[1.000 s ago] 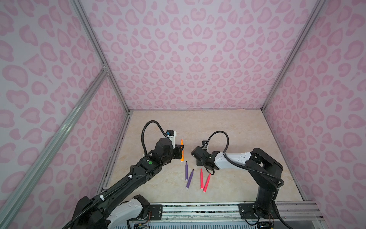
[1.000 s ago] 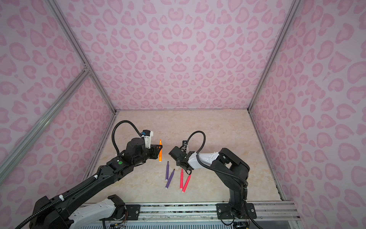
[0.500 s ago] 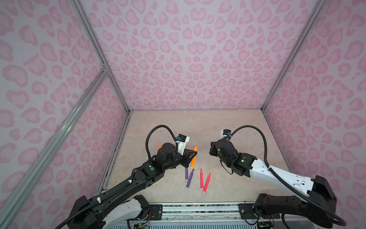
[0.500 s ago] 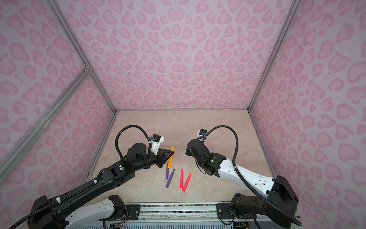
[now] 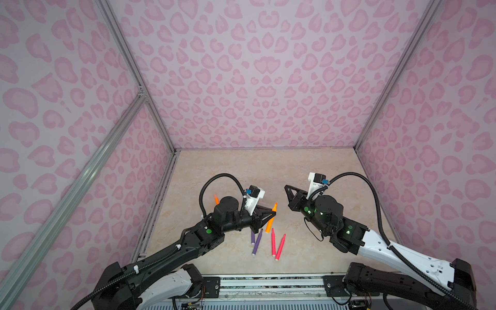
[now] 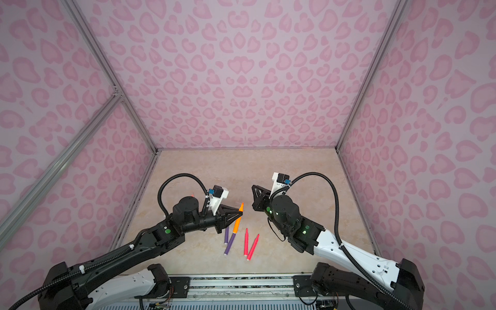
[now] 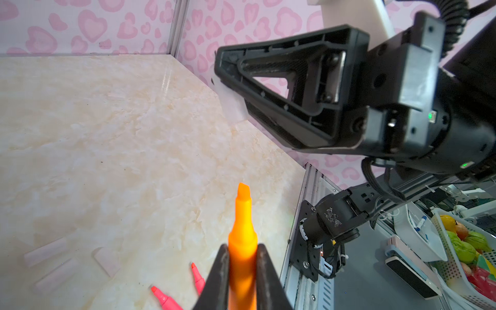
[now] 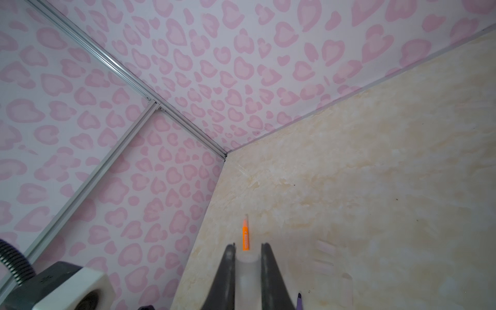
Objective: Insert pens into pen caps
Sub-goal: Put on the pen cap to the pen.
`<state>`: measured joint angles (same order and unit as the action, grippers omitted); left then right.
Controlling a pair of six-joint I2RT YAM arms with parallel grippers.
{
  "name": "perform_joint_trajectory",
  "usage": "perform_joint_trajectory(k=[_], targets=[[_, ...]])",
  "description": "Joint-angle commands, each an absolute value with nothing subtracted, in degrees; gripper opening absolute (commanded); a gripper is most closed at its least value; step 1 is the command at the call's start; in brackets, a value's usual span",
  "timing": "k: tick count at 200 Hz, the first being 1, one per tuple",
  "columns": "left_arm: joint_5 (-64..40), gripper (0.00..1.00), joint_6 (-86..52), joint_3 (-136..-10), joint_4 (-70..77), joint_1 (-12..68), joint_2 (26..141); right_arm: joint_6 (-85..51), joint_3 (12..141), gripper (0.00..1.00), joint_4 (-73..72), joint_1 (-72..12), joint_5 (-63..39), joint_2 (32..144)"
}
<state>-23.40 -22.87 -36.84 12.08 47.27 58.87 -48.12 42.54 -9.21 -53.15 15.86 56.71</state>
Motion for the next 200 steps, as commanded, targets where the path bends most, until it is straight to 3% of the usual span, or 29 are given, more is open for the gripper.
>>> perform_joint_trajectory(k=[1,200], targets=[[-25.4,0.03,-22.4,-36.8,15.3,47.2,59.0,-46.5,42.4,0.0,-13.2,-54.2,15.0,56.6],[-22.6,0.03,-24.2,-36.8,14.7,47.2,59.3,-48.5,40.3,0.0,-18.1,-59.6,15.4,59.5]])
